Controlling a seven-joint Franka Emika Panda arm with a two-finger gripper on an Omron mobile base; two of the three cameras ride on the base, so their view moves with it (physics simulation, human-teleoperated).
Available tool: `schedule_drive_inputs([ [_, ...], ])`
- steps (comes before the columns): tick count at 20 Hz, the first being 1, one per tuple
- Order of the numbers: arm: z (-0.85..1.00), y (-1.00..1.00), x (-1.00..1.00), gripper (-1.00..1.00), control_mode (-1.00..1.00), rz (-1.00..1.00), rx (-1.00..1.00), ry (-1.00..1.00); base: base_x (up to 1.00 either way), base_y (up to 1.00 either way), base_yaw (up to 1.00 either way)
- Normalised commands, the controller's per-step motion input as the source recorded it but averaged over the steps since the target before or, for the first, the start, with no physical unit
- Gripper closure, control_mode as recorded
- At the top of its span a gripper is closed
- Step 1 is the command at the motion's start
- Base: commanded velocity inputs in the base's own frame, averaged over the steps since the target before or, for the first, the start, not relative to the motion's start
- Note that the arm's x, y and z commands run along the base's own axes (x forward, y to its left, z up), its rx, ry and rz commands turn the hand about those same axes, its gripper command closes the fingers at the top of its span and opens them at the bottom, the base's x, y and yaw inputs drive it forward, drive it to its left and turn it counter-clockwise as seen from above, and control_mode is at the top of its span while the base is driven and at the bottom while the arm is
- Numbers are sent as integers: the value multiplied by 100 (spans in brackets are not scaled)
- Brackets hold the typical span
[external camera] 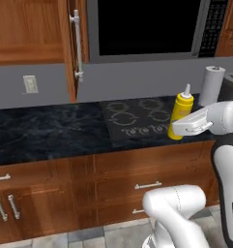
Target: Take 2 condiments from the cabinet and move them on the counter near the stove.Make sure the condiments are lined up with each other, next to each other.
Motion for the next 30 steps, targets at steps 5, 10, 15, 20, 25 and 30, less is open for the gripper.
schedule_drive_inputs([
  [5,0,0,0,100,100,0,0,0,0,-90,0],
  [10,0,0,0,100,100,0,0,0,0,-43,0],
  [15,0,0,0,100,100,0,0,0,20,0,0],
  [20,0,0,0,100,100,0,0,0,30,3,0],
  [25,0,0,0,100,100,0,0,0,45,4,0],
  [30,0,0,0,100,100,0,0,0,62,1,0],
])
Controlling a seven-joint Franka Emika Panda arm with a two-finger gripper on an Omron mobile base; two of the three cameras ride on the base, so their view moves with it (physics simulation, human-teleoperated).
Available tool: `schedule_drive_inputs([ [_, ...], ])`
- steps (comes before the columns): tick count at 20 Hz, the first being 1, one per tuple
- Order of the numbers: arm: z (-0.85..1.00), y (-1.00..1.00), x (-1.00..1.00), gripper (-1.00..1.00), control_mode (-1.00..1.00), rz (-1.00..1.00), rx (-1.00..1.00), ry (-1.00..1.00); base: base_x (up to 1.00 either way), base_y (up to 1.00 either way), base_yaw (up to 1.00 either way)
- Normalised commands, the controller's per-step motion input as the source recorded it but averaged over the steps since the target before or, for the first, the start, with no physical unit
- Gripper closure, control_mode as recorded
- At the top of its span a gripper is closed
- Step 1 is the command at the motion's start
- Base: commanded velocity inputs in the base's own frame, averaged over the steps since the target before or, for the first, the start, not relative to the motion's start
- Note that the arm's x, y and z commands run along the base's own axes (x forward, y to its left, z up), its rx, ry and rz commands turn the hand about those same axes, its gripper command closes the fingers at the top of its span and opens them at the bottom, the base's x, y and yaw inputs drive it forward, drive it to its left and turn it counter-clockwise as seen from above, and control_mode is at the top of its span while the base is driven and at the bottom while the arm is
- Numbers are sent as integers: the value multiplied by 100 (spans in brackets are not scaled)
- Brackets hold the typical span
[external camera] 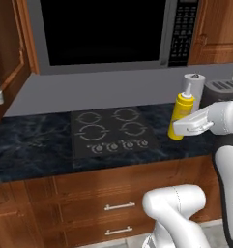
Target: Take 2 condiments from the cabinet and move them on the counter near the stove.Make sure the condiments are lined up with each other, next to each other.
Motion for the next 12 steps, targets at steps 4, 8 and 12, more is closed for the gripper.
schedule_drive_inputs([
  [4,0,0,0,100,100,0,0,0,56,6,0],
  [8,0,0,0,100,100,0,0,0,52,2,0],
  [12,0,0,0,100,100,0,0,0,50,4,0],
])
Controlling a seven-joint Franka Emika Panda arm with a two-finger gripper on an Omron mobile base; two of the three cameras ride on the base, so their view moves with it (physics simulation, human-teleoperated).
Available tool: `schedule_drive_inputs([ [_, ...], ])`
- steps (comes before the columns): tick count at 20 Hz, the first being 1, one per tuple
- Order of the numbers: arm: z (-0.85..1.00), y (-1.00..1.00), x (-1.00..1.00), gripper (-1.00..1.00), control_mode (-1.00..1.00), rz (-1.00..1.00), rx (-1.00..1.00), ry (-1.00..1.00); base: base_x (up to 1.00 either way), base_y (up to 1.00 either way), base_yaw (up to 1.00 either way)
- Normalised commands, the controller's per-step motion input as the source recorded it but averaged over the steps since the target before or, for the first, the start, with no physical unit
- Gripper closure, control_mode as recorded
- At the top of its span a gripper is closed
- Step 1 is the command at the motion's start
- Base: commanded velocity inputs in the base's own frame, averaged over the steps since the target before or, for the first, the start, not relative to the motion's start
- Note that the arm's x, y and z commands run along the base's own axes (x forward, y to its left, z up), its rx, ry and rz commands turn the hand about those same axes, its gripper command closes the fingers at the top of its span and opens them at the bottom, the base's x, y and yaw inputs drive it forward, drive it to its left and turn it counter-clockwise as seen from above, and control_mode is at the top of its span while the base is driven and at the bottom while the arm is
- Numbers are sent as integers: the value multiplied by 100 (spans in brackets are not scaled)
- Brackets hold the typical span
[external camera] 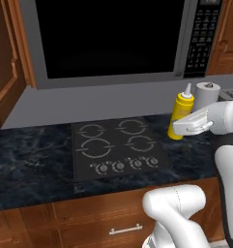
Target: Take 2 condiments from the cabinet and move them on the counter near the stove.Make sure the condiments are lined up with each other, next to each other.
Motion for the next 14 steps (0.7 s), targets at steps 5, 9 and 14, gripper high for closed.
schedule_drive_inputs([
  [5,0,0,0,100,100,0,0,0,44,5,0],
  [9,0,0,0,100,100,0,0,0,42,3,0],
  [14,0,0,0,100,100,0,0,0,25,0,0],
])
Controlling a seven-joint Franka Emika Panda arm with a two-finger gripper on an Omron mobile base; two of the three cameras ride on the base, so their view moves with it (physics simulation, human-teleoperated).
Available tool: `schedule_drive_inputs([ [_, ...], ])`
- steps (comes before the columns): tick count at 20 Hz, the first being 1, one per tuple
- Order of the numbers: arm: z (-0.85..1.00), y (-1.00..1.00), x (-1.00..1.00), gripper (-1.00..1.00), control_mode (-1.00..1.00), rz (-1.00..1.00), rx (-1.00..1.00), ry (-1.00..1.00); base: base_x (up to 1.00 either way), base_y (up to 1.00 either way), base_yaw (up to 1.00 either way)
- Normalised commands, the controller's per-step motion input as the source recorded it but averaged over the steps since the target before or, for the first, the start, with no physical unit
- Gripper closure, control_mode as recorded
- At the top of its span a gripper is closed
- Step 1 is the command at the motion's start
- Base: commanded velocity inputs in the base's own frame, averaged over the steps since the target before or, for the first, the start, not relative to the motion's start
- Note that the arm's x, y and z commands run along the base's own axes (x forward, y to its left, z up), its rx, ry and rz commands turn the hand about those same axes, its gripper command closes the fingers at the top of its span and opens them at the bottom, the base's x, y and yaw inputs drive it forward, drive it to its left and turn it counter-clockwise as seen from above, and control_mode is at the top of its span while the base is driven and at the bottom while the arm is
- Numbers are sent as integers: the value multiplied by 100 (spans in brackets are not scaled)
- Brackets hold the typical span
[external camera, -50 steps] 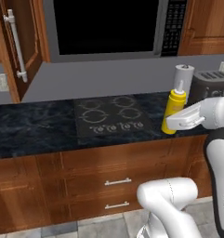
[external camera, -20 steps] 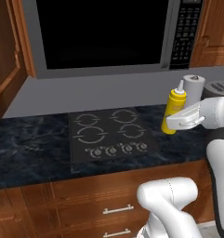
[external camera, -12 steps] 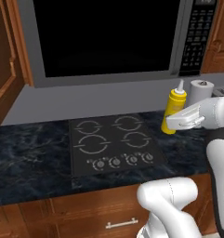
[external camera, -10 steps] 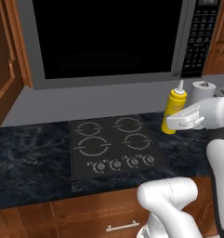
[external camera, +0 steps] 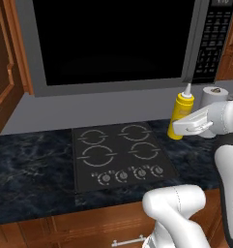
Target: Take 2 condiments from the cabinet and move them on the counter near the stove.Make sure the condiments are lined up with each other, next to each other.
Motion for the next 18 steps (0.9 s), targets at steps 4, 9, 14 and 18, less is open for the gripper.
schedule_drive_inputs([
  [4,0,0,0,100,100,0,0,0,3,0,0],
  [9,0,0,0,100,100,0,0,0,0,0,0],
  [14,0,0,0,100,100,0,0,0,13,0,0],
  [18,0,0,0,100,100,0,0,0,11,-1,0],
])
